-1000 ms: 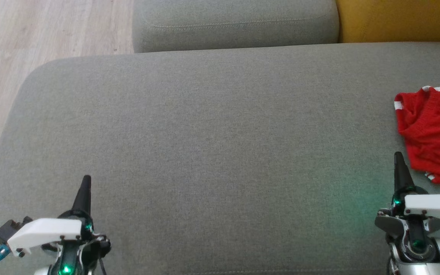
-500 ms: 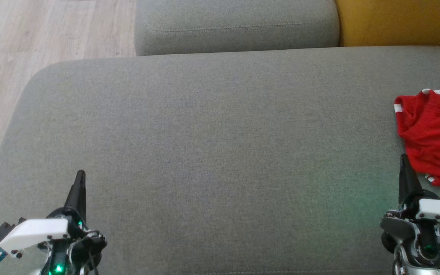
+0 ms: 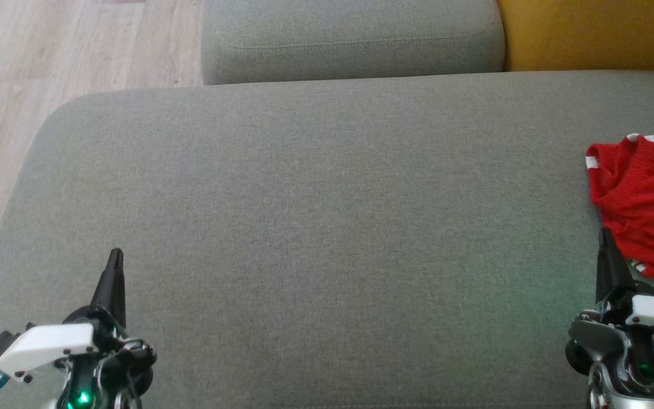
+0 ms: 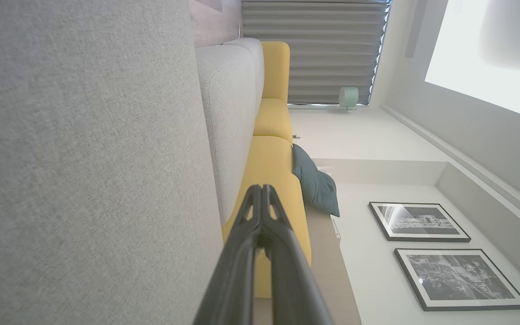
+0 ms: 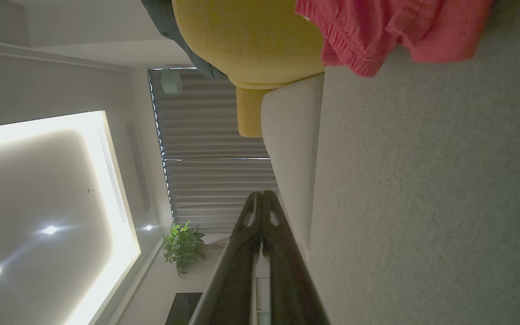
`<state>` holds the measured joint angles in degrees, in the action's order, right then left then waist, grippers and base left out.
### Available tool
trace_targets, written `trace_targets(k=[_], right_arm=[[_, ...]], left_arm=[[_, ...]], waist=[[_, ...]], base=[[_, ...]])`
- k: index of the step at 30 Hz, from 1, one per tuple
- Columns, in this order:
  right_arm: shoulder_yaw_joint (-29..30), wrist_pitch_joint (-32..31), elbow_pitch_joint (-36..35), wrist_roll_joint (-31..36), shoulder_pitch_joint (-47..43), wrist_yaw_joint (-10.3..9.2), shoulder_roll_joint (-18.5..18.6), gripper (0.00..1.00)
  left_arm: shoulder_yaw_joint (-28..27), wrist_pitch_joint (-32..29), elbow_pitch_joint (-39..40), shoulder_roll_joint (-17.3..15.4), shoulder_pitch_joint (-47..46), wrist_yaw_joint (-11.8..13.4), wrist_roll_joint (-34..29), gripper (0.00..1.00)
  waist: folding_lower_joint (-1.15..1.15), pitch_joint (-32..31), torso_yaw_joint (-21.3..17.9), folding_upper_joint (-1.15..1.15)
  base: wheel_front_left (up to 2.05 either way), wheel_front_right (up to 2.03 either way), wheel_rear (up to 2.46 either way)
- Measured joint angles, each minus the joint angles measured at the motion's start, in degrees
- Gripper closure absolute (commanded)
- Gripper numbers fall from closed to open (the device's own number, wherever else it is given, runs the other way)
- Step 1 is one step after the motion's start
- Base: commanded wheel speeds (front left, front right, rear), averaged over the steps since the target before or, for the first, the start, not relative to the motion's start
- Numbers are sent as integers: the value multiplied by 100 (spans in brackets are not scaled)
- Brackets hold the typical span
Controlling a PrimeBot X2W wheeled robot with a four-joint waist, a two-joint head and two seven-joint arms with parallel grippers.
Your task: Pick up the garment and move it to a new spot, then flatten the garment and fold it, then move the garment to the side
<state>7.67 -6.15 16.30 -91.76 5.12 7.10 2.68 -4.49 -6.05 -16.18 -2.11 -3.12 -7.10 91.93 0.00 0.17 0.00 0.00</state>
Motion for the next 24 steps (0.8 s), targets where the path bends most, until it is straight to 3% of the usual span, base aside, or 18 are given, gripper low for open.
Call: trace_targets(k=[24], right_arm=[[0,0,-4,0,0,0,-1,100]], left_arm=[[0,0,0,0,-3,0,0,100]], waist=[[0,0,0,0]], base=[[0,0,0]])
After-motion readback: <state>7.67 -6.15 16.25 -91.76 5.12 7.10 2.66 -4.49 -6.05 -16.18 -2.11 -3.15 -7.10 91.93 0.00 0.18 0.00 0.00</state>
